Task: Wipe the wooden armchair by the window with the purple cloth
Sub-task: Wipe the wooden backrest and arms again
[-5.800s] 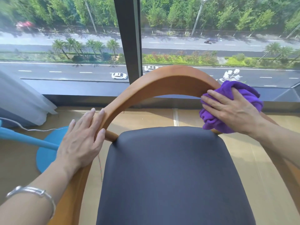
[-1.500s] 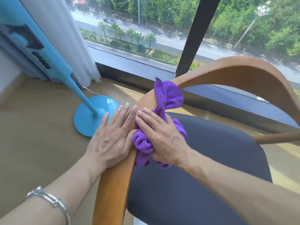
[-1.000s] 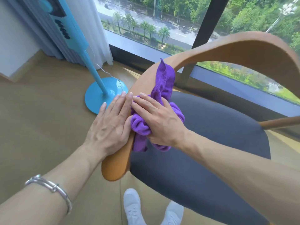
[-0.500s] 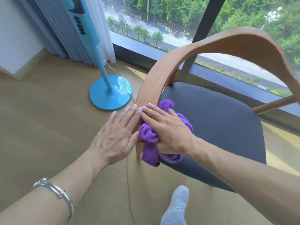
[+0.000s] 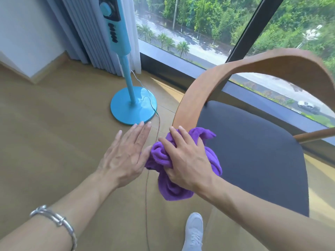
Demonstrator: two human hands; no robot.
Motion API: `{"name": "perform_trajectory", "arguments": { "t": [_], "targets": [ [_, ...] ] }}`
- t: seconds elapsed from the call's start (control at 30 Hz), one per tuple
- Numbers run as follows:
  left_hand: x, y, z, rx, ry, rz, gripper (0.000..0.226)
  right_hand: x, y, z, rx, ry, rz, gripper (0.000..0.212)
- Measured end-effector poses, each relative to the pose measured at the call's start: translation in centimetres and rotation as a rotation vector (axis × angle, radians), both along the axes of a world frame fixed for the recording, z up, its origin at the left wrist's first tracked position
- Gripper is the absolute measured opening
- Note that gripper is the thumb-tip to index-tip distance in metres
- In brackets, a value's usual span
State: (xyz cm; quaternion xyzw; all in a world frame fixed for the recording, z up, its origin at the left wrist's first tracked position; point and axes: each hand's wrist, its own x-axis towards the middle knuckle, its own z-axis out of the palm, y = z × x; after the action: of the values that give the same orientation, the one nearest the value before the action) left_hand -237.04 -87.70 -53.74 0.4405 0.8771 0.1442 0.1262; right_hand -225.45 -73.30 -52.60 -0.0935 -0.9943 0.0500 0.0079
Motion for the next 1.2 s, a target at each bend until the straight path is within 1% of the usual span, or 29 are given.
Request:
{"name": "perform_trajectory", "arguments": {
  "t": [0.07, 0.13, 0.23, 0.3, 0.4, 0.47, 0.57, 0.63, 0.77, 0.93, 1.03, 1.07, 1.1, 1.2],
  "targets": [
    [-0.4, 0.5, 0.0, 0.014, -0.007, 0.018, 0.064, -0.9, 0.0, -0.4, 0.052, -0.017, -0.015, 0.052],
    [-0.9, 1.3, 0.0, 0.045, -0.016, 0.064, 0.064, -1.8, 0.1, -0.5, 0.072, -0.031, -0.033, 0.055],
    [-1.8, 2.8, 0.5, 0.109, -0.059, 0.152, 0.064, -4.0, 0.5, -0.6, 0.059, -0.066, -0.056, 0.059],
    [-2.3, 3.9, 0.9, 0.145, -0.066, 0.176, 0.062, -6.0, 1.7, -0.3, 0.030, -0.044, -0.077, 0.053],
    [-2.4, 5.8, 1.4, 0.170, -0.078, 0.185, 0.060, -9.1, 5.3, 0.1, 0.005, -0.039, -0.114, 0.041],
    [-2.3, 7.3, 1.4, 0.163, -0.079, 0.181, 0.060, -10.8, 8.3, 0.1, -0.008, -0.040, -0.142, 0.038],
    [-2.1, 9.8, 1.1, 0.136, -0.070, 0.161, 0.061, -13.2, 12.8, 0.0, -0.046, 0.012, -0.222, 0.033],
    [-2.2, 11.7, 1.0, 0.104, -0.064, 0.139, 0.060, -14.8, 15.9, 0.1, -0.081, 0.024, -0.272, 0.033],
    [-2.6, 15.8, 1.2, 0.080, -0.081, 0.121, 0.060, -16.3, 20.1, 0.4, -0.113, 0.012, -0.340, 0.042],
    [-3.0, 19.2, 0.5, 0.064, -0.142, 0.133, 0.064, -15.4, 20.1, 0.4, -0.138, 0.048, -0.271, 0.056],
    [-3.2, 19.3, 0.1, 0.051, -0.156, 0.134, 0.067, -14.5, 20.3, 0.4, -0.130, 0.081, -0.164, 0.045],
    [-3.2, 19.2, 0.0, 0.053, -0.158, 0.127, 0.068, -14.2, 20.5, 0.6, -0.125, 0.072, -0.139, 0.044],
    [-3.2, 19.1, -0.1, 0.064, -0.164, 0.125, 0.069, -14.0, 20.7, 0.8, -0.127, 0.048, -0.116, 0.047],
    [-3.1, 18.4, -0.2, 0.097, -0.166, 0.117, 0.070, -13.6, 21.2, 1.6, -0.162, -0.083, -0.056, 0.048]
  ]
}}
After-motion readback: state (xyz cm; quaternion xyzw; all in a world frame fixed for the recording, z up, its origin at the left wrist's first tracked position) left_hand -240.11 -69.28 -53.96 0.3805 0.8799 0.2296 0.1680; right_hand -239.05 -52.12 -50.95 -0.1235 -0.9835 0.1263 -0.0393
